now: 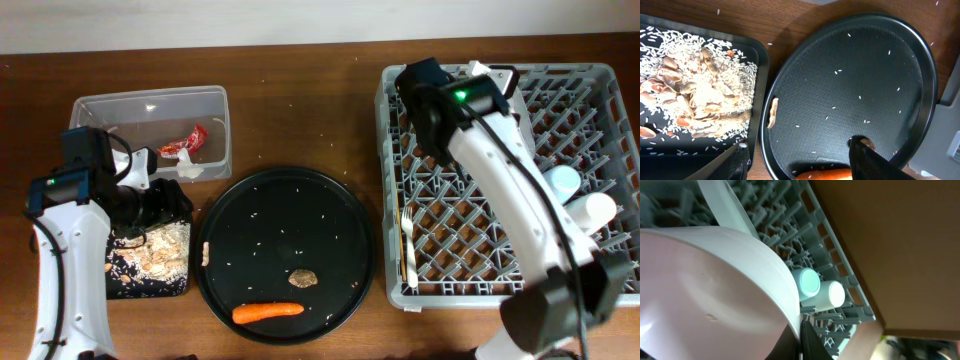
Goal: Sort waste into correct bins and load items into the dishwasher rack
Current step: 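Place the pink bowl upright in the rack's back row with the right gripper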
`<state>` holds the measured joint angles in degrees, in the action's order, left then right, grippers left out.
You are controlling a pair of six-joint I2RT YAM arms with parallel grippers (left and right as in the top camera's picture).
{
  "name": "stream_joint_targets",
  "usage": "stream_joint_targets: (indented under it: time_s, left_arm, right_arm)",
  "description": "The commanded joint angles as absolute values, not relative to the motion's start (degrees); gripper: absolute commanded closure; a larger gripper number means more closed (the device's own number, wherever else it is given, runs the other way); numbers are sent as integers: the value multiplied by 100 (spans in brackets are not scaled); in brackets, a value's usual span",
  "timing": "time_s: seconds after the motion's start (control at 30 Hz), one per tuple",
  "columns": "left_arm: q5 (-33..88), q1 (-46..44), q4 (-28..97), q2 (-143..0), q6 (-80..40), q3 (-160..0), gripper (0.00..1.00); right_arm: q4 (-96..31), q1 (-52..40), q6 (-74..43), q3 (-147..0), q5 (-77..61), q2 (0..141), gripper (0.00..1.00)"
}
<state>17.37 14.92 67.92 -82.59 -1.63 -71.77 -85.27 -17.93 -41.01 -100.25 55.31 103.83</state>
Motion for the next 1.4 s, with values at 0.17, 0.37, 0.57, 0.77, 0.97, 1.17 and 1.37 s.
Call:
stream_joint_targets:
  time_s: [0.17, 0.37, 0.57, 0.77, 0.97, 1.17, 1.37]
  left_arm:
    - [1855, 1518, 6777, -8195, -217, -7122, 36]
    - [1929, 1518, 6775, -8195, -217, -7122, 36]
    - [1962, 1518, 6777, -8195, -217, -7122, 36]
    - [1994, 1516, 6775, -8195, -217, -7122, 36]
    - [2003, 1516, 6777, -8195, -217, -7122, 36]
    - [2018, 1518, 6779, -8195, -217, -7122, 36]
    - [2018, 1518, 6779, -8195, -217, -7122, 36]
  right_arm:
    - [-8556, -1756, -4381, -9990, 5968, 11574, 96]
    - [-8639, -1756, -4383, -9992, 6366, 11716, 96]
    - [-8851, -1754, -4388, -9992, 6689, 11712, 96]
    - [-8892, -1800, -4578, -9992, 6407, 11745, 96]
    - [-8748, -1966, -4598, -9959, 5843, 11771, 96]
    - [-8698, -1999, -4598, -9682, 5625, 11771, 96]
    - [-8726, -1997, -4595, -9594, 5588, 11771, 95]
